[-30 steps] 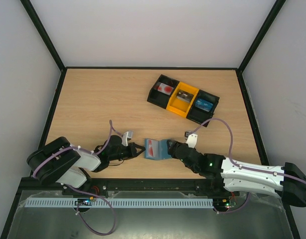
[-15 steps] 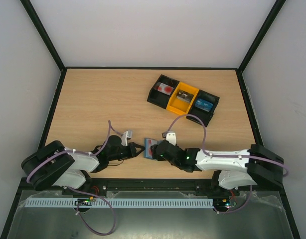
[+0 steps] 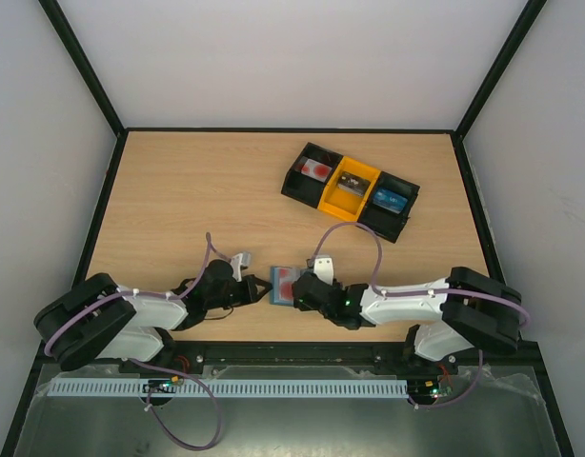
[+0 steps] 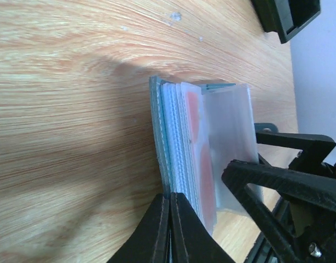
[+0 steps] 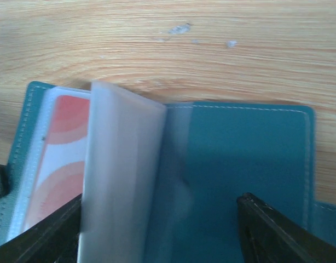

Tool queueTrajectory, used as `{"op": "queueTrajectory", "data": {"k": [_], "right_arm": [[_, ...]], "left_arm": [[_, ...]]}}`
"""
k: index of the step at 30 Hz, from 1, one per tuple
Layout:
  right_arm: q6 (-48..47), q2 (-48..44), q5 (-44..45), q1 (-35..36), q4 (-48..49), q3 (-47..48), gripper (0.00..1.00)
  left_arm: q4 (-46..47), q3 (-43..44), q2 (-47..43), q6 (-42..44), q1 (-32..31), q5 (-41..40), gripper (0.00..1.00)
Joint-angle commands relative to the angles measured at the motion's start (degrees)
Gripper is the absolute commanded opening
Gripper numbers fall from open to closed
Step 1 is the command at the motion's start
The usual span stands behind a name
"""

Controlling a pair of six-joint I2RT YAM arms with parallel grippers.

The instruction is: Take the credit cards out of the card holder

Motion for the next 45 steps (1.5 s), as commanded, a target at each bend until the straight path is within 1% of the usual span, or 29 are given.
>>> {"op": "queueTrajectory", "data": {"k": [1, 6, 10, 18, 22, 24, 25, 27, 29, 30, 33, 35, 37, 38, 39, 41, 45], "right_arm": [[1.67, -1.49, 4.24, 0.4, -1.19, -2.8, 0.67], [4.07, -3.22, 9.54, 0.4, -5.41, -4.07, 0.64], [5.99, -5.13, 13.24, 0.4, -7.97, -5.85, 0.59], [7.09, -3.45, 15.53, 0.4, -10.94, -5.13, 0.5], [6.91, -5.42, 15.4, 0.39, -13.91, -2.73, 0.44], [6.37, -7.73, 14.02, 0.4, -14.42, -1.75, 0.41], [5.92, -9.16, 12.84, 0.4, -14.24, -1.33, 0.41], [3.44, -12.24, 9.23, 0.46, -12.11, -0.96, 0.4], [1.03, -14.99, 4.61, 0.67, -7.24, -0.95, 0.37], [0.36, -15.58, 2.69, 0.84, -5.88, -0.83, 0.36], [-0.11, -14.8, -2.83, 1.81, 1.24, -0.54, 0.35], [0.38, -12.36, -4.2, 2.34, 3.95, 0.5, 0.38], [0.6, -8.71, -2.21, 2.67, 2.38, 3.09, 0.5], [0.75, -6.76, -0.62, 2.7, 1.09, 4.56, 0.56], [0.72, -4.95, 0.85, 2.69, 0.39, 5.59, 0.59], [0.52, -1.27, 3.3, 2.77, -1.34, 8.0, 0.63], [-0.23, 5.31, 5.48, 2.74, -4.79, 12.24, 0.67]], "left_arm": [[-3.13, 0.0, -0.52, 2.7, -0.36, -2.14, 0.03], [-4.8, -0.13, -0.95, 3.1, -0.3, -2.77, 0.03], [-5.59, -0.64, -1.96, 3.22, -0.36, -3.67, 0.03], [-6.37, -0.06, -2.38, 2.86, -0.35, -3.19, 0.03], [-9.35, 0.09, -4.23, 1.74, -0.32, -4.15, 0.11], [-11.48, -0.05, -6.45, 0.98, -0.3, -4.94, 0.21], [-12.47, -0.3, -7.71, 0.63, -0.36, -5.35, 0.25], [-14.62, -0.7, -10.94, 0.31, -0.35, -6.22, 0.26], [-17.18, -0.61, -13.77, 0.28, -0.31, -7.6, 0.28], [-17.85, -0.53, -14.91, 0.21, -0.34, -7.98, 0.29], [-19.52, -0.24, -17.53, -0.55, -0.27, -8.24, 0.34], [-19.2, -0.34, -18.36, -1.51, 0.15, -6.97, 0.37], [-18.4, -0.64, -18.93, -2.05, 0.87, -4.3, 0.44], [-18.19, -0.79, -19.2, -2.12, 1.07, -3.62, 0.5], [-18.29, -1.01, -19.54, -2.09, 1.19, -3.16, 0.53], [-18.84, -1.36, -20.48, -2.16, 1.57, -2.75, 0.56], [-19.05, -2.91, -22.6, -3.06, 3.06, -1.62, 0.57]]}}
